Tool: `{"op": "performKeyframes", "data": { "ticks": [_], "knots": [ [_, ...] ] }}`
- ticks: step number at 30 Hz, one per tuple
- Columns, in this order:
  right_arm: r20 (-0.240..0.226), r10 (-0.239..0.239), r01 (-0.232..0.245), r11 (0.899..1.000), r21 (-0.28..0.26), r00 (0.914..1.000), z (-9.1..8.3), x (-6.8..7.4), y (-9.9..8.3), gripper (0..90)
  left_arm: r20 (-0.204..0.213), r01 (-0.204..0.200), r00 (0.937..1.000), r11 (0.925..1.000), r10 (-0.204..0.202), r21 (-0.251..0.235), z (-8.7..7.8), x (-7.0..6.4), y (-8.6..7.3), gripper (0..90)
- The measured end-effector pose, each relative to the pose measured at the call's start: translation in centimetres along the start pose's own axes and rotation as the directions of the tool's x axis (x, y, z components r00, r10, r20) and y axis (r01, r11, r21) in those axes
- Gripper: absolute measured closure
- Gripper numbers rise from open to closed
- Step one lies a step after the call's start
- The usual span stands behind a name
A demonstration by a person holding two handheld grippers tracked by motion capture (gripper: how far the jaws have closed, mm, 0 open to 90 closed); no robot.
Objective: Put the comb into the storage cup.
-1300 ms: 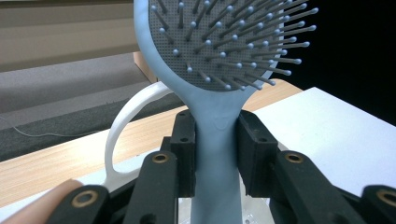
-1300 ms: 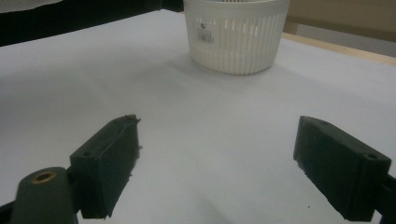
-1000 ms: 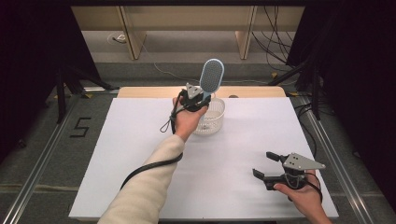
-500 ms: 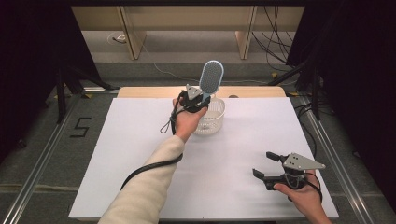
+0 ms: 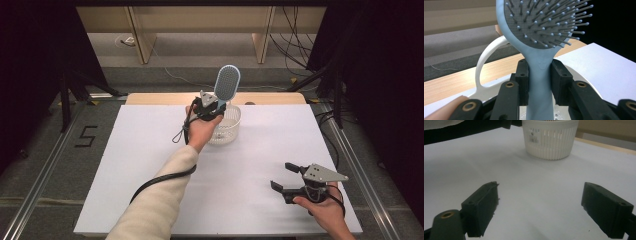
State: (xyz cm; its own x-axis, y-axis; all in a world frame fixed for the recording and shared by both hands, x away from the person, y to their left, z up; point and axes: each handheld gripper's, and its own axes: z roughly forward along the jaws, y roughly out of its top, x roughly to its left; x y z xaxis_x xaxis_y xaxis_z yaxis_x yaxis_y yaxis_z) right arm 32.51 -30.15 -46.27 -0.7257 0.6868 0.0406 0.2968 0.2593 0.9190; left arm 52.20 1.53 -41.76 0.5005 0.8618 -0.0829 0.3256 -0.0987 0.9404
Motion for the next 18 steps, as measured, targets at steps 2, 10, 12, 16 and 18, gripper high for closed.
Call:
{"op": "performKeyframes", "data": {
  "ticks": [2, 10, 12, 16, 18],
  "knots": [
    [0.001, 0.0, 0.0, 1.0, 0.0, 1.0, -0.01, 0.01, 0.0, 15.2, -0.001, 0.0, 1.0, 1.0, 0.0, 0.002, 0.03, 0.0, -0.07, 69.7],
    [0.001, 0.0, 0.0, 1.0, 0.001, 1.0, 0.0, 0.01, 0.0, 15.2, -0.005, -0.002, 1.0, 1.0, 0.002, 0.008, 0.08, 0.11, -0.2, 69.7],
    [0.001, 0.0, 0.0, 1.0, 0.0, 1.0, 0.0, 0.01, 0.0, 15.3, -0.006, 0.001, 1.0, 1.0, 0.0, 0.006, 0.11, 0.12, -0.26, 69.7],
    [0.0, 0.0, 0.0, 1.0, 0.0, 1.0, 0.0, 0.02, 0.0, 15.2, -0.004, -0.001, 1.0, 1.0, 0.001, 0.01, 0.17, 0.07, -0.41, 69.7],
    [0.001, 0.0, 0.0, 1.0, 0.001, 1.0, 0.0, 0.01, 0.0, 15.3, -0.005, -0.001, 1.0, 1.0, 0.001, 0.01, 0.2, 0.03, -0.5, 69.7]
  ]
}}
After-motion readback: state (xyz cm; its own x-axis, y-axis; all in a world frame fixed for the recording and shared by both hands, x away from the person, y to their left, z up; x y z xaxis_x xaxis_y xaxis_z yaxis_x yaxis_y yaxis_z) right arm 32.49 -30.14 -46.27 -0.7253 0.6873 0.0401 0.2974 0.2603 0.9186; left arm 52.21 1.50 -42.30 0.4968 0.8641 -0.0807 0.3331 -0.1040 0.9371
